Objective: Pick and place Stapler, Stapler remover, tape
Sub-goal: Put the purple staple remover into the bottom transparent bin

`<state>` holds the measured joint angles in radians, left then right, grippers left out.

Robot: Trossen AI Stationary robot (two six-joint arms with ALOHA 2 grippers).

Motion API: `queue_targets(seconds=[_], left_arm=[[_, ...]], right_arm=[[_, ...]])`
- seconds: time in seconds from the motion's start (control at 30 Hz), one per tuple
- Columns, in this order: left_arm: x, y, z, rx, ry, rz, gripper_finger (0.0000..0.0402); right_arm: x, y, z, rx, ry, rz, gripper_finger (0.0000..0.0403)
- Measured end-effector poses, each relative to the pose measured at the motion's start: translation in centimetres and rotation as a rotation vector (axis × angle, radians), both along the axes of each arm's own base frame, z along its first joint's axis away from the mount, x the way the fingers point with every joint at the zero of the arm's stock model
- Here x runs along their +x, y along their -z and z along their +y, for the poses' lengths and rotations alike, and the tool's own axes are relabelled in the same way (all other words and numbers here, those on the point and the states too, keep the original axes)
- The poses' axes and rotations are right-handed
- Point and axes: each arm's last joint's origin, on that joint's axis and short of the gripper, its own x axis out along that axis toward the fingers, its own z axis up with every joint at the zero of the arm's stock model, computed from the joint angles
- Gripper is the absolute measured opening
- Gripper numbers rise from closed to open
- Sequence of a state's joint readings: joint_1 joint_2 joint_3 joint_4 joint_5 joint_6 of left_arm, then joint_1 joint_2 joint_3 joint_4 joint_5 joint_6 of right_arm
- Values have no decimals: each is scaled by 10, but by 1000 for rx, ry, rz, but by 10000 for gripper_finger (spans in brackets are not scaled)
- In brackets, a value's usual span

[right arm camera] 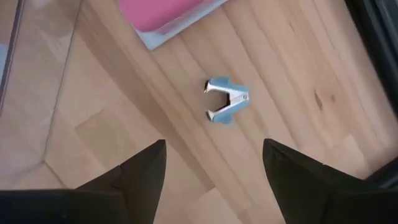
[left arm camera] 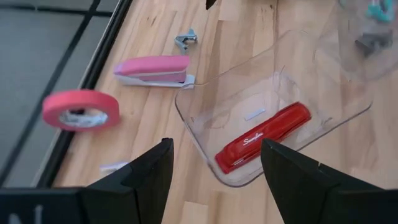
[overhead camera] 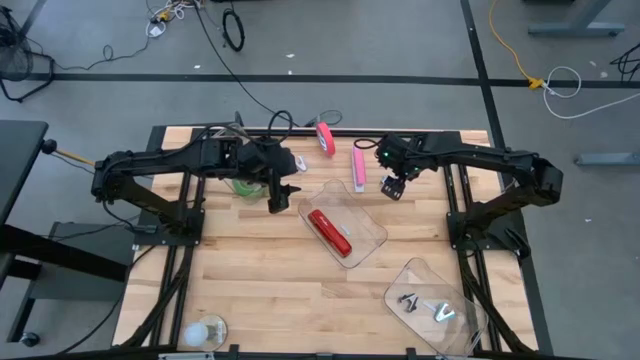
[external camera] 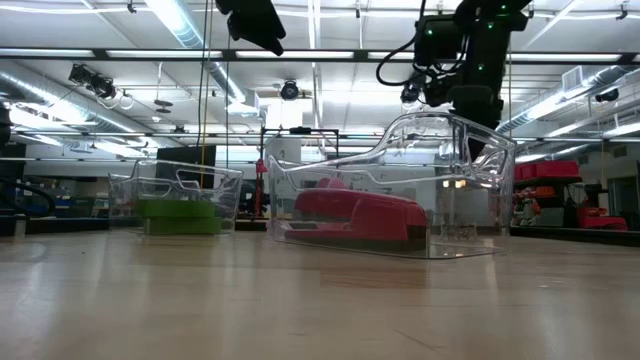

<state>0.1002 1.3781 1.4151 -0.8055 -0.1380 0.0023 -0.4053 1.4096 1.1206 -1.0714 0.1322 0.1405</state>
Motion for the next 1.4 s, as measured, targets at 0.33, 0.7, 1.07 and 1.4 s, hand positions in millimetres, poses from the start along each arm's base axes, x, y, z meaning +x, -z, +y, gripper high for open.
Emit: queue_targets(seconds=[0.33,0.7,1.07,1.4], left_arm=[[-5,0,31,42,-33,19,243],[14,24,48,225,161,178,243],[45,78,70,368,271,455,243],[59,120,93,358,317,601,243]], right_arm=[[-2,-11,13,123,17,-121,268],[-31,-59,35,8,23,-393,268],[-70,-91,56,18,-10,-602,268],[-89,-105,72,43,-185,-704,268]])
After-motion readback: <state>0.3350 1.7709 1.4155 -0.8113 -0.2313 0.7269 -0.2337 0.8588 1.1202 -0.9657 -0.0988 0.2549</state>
